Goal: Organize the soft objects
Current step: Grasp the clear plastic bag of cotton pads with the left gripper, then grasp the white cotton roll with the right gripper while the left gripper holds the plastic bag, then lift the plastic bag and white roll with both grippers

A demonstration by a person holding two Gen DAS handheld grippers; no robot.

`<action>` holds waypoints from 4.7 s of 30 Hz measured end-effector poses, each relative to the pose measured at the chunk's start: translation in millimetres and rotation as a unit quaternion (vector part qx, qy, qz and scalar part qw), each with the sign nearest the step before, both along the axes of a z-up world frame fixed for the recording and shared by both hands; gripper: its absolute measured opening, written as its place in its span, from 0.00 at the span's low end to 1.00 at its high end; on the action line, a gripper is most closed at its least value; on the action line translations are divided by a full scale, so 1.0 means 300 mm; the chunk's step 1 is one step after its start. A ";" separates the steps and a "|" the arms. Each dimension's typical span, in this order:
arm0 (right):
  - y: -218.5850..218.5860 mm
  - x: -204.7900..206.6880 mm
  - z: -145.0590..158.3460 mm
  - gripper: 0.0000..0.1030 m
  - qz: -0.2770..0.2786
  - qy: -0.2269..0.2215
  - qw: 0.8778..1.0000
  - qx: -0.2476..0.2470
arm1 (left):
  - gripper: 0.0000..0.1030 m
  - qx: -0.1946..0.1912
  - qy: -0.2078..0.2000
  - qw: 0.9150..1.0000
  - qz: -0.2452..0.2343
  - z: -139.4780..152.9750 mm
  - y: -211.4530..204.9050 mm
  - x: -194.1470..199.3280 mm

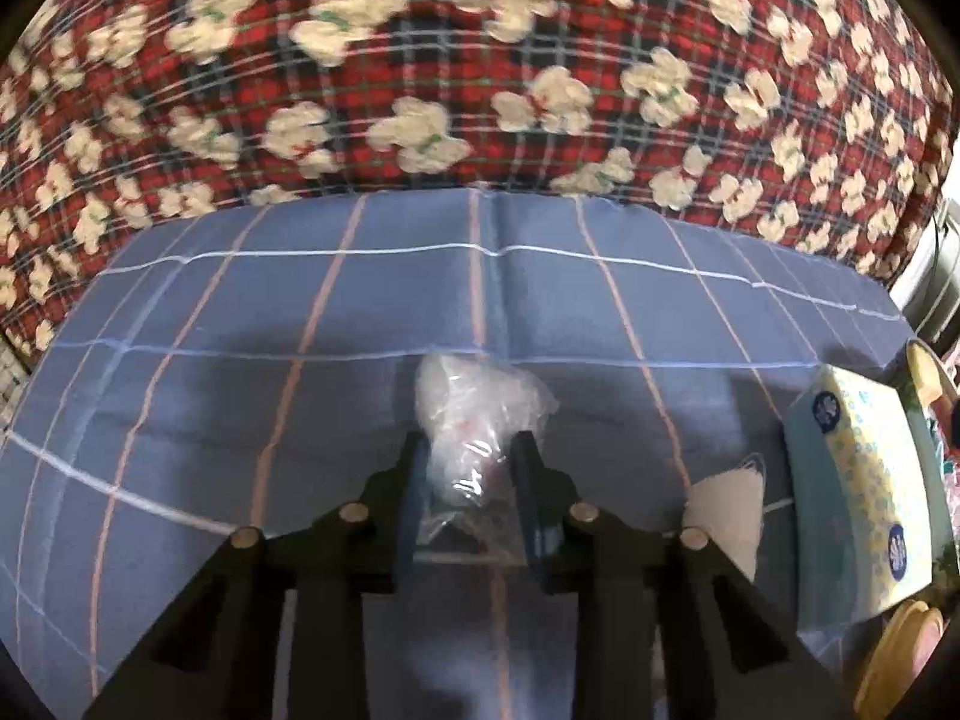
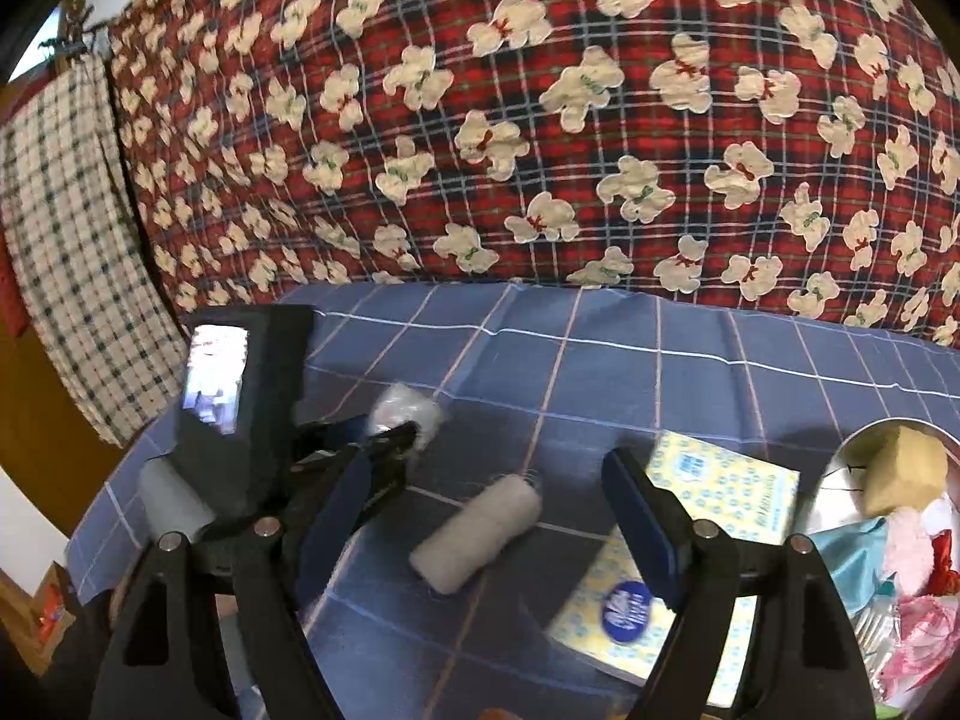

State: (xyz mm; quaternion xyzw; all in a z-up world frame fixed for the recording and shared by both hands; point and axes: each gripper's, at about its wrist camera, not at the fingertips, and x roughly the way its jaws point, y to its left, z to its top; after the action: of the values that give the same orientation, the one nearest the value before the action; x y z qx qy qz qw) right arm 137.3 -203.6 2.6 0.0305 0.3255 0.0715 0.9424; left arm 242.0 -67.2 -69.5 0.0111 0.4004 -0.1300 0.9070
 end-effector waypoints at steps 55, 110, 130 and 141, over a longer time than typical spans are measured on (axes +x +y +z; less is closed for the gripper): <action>0.170 0.149 -0.248 0.28 -0.101 0.068 0.990 -0.078 | 0.25 -0.014 -0.106 0.990 0.096 0.066 0.173 -0.194; 0.166 -0.142 -0.086 0.28 -0.048 -0.190 0.981 -0.003 | 0.25 -0.001 -0.215 0.967 0.135 0.126 0.182 -0.371; 0.160 -0.219 -0.066 0.28 -0.041 -0.234 0.971 0.010 | 0.25 0.006 -0.250 0.957 0.145 0.141 0.179 -0.419; 0.167 -0.246 -0.061 0.28 -0.039 -0.253 0.967 0.004 | 0.25 0.010 -0.266 0.953 0.147 0.146 0.175 -0.440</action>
State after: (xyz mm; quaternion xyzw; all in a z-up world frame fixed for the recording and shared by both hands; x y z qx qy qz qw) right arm 63.6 -153.4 -15.6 0.0274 0.0752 0.0417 0.9959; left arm 109.8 -14.6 -25.6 -0.0047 0.1428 0.0160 0.9896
